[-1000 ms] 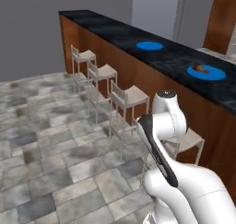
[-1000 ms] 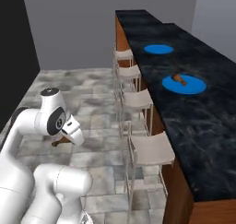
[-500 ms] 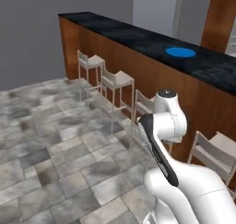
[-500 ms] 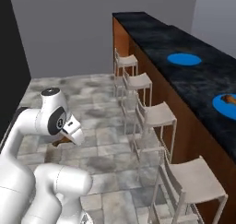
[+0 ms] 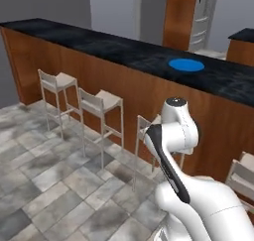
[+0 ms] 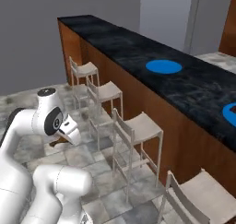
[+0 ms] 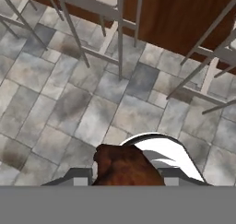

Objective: Take the chicken drumsticks from the pan and place one on each plate on the dining counter.

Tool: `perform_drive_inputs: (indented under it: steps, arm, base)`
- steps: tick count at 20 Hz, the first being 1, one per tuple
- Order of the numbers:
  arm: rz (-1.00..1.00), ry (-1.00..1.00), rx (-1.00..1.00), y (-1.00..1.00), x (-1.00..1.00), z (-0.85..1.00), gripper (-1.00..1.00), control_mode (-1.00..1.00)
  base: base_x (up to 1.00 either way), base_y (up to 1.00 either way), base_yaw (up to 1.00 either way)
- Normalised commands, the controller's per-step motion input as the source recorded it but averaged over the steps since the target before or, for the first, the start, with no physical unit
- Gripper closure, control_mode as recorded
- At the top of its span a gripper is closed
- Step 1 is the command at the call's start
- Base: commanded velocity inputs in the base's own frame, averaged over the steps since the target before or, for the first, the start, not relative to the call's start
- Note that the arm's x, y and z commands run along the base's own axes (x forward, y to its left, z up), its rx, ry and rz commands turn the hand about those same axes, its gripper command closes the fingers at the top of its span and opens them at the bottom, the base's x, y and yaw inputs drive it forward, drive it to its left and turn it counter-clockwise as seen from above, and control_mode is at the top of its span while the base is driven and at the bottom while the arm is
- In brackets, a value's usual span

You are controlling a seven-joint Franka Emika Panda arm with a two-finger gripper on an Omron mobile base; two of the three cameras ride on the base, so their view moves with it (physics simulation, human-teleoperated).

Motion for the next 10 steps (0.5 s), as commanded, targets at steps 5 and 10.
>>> perform_drive_inputs:
  steps: [5,10]
  arm:
    - [0.0,0.0,0.0,0.0,0.0,0.0,1.0,1.0]
    - [0.0,0.0,0.0,0.0,0.0,0.0,1.0,1.0]
  base:
    - [0.86,0.55,-0.52]
    - [0.8,0.47,-0.24]
